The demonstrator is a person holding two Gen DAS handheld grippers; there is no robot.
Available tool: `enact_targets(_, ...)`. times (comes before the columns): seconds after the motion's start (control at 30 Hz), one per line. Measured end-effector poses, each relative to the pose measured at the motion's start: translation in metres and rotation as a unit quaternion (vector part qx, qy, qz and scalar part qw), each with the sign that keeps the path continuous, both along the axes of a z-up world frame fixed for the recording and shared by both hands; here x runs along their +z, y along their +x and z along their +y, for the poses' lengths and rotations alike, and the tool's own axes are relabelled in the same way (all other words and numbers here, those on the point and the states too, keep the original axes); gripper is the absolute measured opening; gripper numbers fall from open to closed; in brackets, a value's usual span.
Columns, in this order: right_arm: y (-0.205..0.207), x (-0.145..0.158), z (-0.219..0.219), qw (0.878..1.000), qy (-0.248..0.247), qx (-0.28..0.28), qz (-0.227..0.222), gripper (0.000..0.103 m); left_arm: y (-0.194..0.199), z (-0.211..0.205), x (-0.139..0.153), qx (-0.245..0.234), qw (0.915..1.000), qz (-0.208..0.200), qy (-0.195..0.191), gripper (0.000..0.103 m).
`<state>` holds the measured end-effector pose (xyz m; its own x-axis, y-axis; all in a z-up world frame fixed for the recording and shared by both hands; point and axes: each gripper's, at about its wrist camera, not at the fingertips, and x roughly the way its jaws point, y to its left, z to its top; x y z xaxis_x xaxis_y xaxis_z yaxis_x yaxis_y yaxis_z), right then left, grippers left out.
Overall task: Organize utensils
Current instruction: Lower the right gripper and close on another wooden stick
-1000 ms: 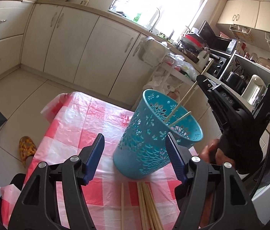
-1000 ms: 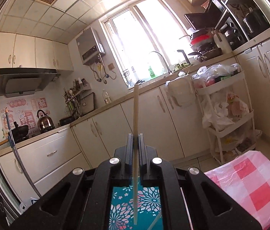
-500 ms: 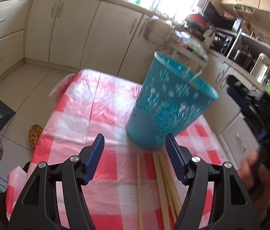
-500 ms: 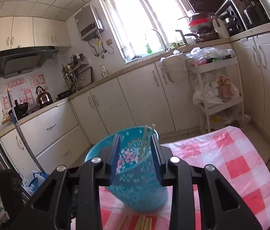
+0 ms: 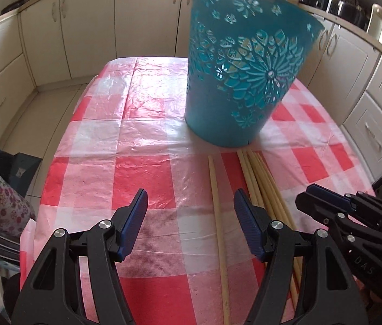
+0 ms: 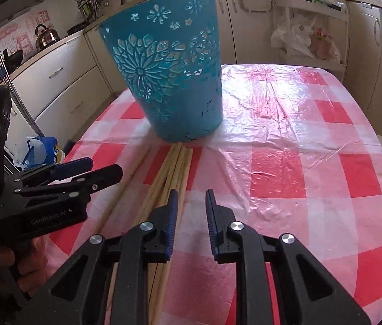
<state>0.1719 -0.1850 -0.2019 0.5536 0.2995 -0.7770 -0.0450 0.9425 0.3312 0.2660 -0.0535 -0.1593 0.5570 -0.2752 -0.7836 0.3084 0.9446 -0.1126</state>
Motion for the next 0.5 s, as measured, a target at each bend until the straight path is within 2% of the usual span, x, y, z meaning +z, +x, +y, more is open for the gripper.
enact_targets(0.13,0.007,-0.007,0.007,1.0,-0.02,0.01,0.018,0.018,0.0,-0.006,-0.005,-0.005,0.9998,0.005,0.019,0.06)
enact_targets(0.37,0.011,-0.005,0.013,0.998,-0.056,0.034,0.023,0.018,-0.004,-0.018,-0.008,-0.015,0.9986,-0.002,0.05,0.055)
enact_targets(0.5,0.012,-0.005,0.031,0.991,-0.105,0.079,0.027,0.017,-0.006,-0.026,-0.007,-0.028,0.9969,-0.007,0.073,0.042)
